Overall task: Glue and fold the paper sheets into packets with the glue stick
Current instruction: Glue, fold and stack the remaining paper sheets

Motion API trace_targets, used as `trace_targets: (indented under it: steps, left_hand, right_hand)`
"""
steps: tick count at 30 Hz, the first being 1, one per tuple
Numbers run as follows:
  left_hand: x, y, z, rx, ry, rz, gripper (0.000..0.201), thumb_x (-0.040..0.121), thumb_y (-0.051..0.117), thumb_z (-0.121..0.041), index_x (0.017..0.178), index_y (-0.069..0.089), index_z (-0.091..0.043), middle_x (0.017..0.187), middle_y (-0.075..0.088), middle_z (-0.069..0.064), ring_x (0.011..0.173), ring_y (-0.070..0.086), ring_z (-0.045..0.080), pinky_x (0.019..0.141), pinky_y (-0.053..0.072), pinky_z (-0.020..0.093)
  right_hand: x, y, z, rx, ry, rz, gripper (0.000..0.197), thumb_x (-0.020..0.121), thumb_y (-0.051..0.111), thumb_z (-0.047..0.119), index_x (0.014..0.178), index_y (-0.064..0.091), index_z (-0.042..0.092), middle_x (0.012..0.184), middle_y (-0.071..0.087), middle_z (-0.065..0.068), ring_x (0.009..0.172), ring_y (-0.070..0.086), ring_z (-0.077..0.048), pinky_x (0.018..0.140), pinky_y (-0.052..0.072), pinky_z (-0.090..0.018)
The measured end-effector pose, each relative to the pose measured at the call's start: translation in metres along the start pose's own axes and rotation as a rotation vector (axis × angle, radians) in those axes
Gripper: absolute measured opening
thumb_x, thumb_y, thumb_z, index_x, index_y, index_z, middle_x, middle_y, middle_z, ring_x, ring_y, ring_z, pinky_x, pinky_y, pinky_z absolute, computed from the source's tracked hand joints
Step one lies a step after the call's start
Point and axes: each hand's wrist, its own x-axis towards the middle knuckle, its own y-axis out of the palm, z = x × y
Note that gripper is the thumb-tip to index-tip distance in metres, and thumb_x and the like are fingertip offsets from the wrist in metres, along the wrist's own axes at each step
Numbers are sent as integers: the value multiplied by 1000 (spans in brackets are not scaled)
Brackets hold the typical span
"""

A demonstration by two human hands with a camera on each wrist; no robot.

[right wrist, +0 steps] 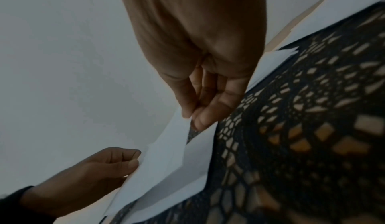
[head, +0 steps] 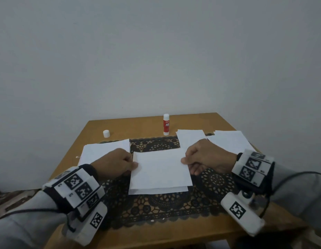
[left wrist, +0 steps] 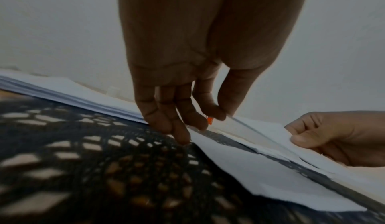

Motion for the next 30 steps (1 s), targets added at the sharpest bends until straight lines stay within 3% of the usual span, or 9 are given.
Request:
trace_targets:
  steps: [9, 14, 21, 30]
  left_hand:
    - [7, 5, 0, 105, -134, 79, 39, 94, 56, -27, 58, 50, -16, 62, 48, -2, 59, 42, 9, 56, 31, 20]
    - [10, 6, -1, 95, -155, 92, 31, 95, 56, -27, 76, 63, -2, 63, 47, -1, 59, 42, 9, 55, 30, 20]
    - [13, 8, 0, 120, -153, 99, 39, 92, 59, -27, 58, 50, -12, 61, 46, 1, 57, 40, 11, 56, 30, 20]
    - [14, 8, 0, 144, -150, 109, 34, 90, 62, -29, 60, 55, -16, 63, 52, -3, 61, 45, 10, 55, 33, 20]
  right_hand:
    - [13, 14, -7, -263, 41, -4, 24, 91, 67, 19, 72, 61, 7, 67, 66, -5, 50, 58, -9, 49, 49, -21]
    - [17, 12, -8, -253, 56, 9, 24, 92, 66, 19, 72, 61, 6, 64, 66, -5, 49, 59, -11, 48, 50, -22]
    - [21, 14, -9, -287, 53, -2, 25, 92, 66, 18, 72, 59, 5, 62, 65, -5, 47, 59, -11, 46, 49, -21]
    - [23, 16, -10, -334, 41, -29, 25, 91, 68, 19, 70, 59, 7, 63, 66, -5, 49, 60, -11, 49, 50, -21]
